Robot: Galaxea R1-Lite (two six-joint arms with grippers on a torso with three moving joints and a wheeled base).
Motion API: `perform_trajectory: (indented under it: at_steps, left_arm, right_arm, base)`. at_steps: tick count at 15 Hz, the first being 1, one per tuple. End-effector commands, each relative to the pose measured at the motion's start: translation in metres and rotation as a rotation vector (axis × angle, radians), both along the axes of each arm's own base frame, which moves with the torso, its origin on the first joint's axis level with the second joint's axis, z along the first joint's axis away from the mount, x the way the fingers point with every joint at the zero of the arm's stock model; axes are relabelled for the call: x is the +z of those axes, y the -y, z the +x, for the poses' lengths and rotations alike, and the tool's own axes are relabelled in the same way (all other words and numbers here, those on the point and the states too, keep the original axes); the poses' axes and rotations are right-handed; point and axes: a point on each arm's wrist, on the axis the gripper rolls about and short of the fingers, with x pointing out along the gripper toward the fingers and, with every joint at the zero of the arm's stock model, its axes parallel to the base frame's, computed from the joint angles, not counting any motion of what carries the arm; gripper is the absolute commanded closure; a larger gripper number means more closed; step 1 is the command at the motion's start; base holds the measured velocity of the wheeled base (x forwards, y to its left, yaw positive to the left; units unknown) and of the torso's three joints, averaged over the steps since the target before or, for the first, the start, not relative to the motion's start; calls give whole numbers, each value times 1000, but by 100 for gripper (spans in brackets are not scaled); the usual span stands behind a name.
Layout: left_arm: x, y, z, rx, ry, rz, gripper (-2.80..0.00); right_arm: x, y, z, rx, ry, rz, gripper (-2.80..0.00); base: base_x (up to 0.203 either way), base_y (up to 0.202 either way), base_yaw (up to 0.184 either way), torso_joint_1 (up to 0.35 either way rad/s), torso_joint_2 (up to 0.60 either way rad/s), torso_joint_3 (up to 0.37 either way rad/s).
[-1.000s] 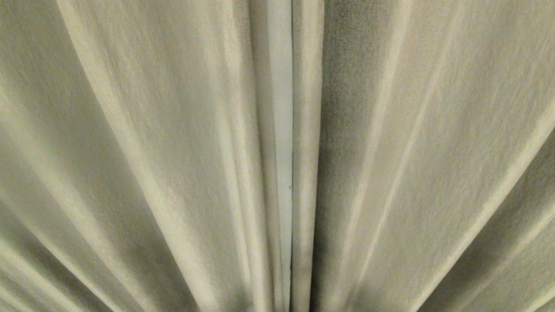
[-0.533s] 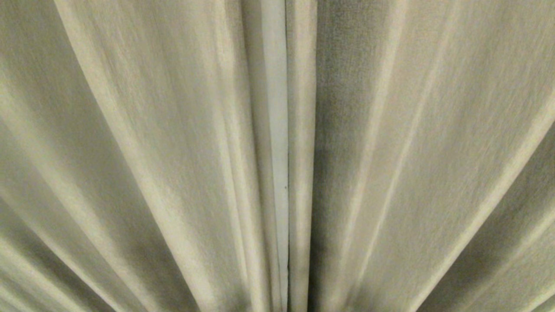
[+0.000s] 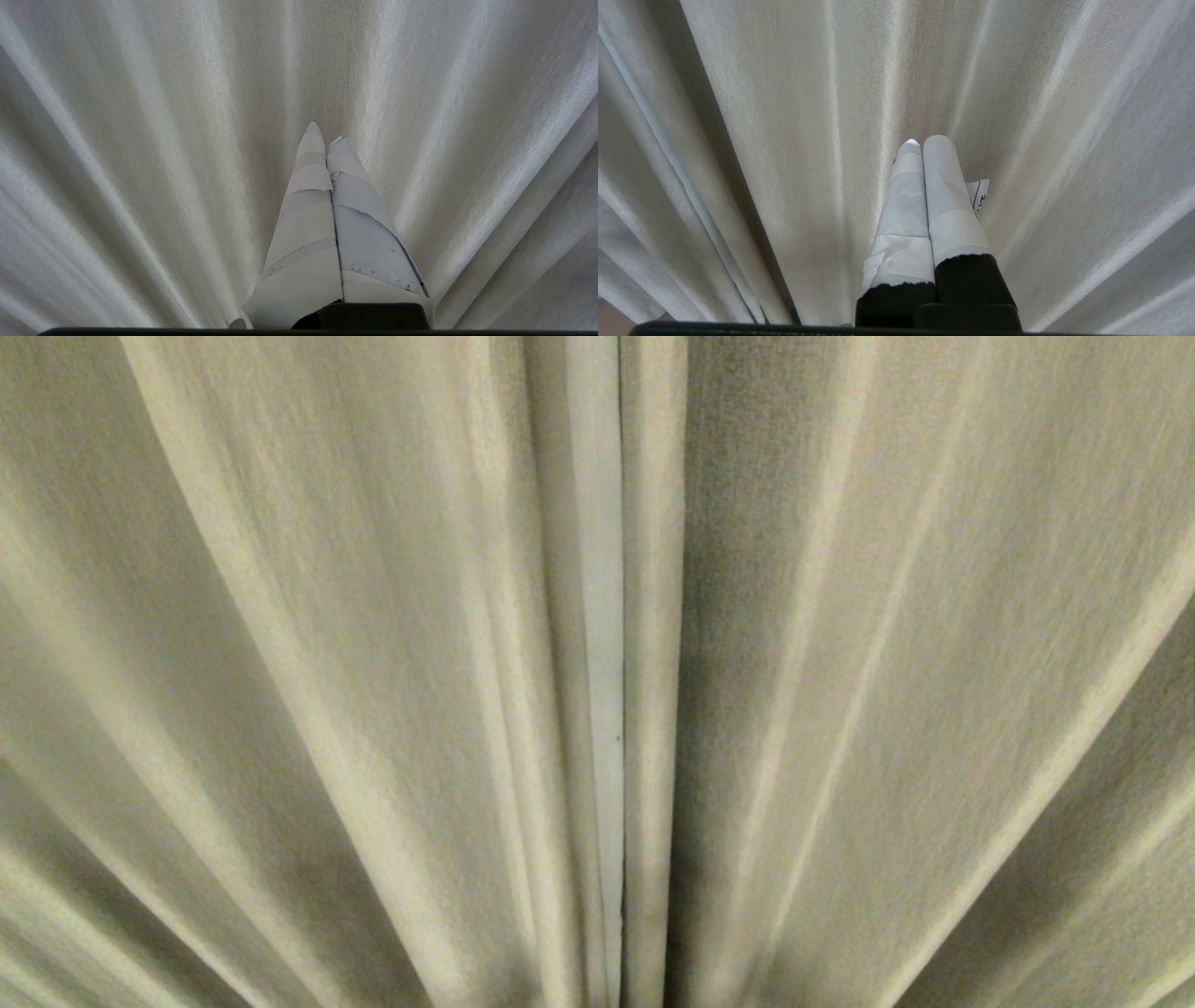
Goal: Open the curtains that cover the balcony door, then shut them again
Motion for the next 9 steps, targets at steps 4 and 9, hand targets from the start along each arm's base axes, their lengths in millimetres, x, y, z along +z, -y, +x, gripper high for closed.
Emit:
perform_trajectory:
  at_steps: [4, 9]
  left_arm:
    - [0, 0, 0, 0, 0, 0, 0]
    - [0, 0, 0, 0, 0, 0, 0]
  right_arm:
    - [0, 0, 0, 1, 0, 1, 0]
    - [0, 0, 0, -1, 0, 1, 0]
  base:
    - [0, 0, 0, 0, 0, 0]
    - [0, 0, 0, 0, 0, 0]
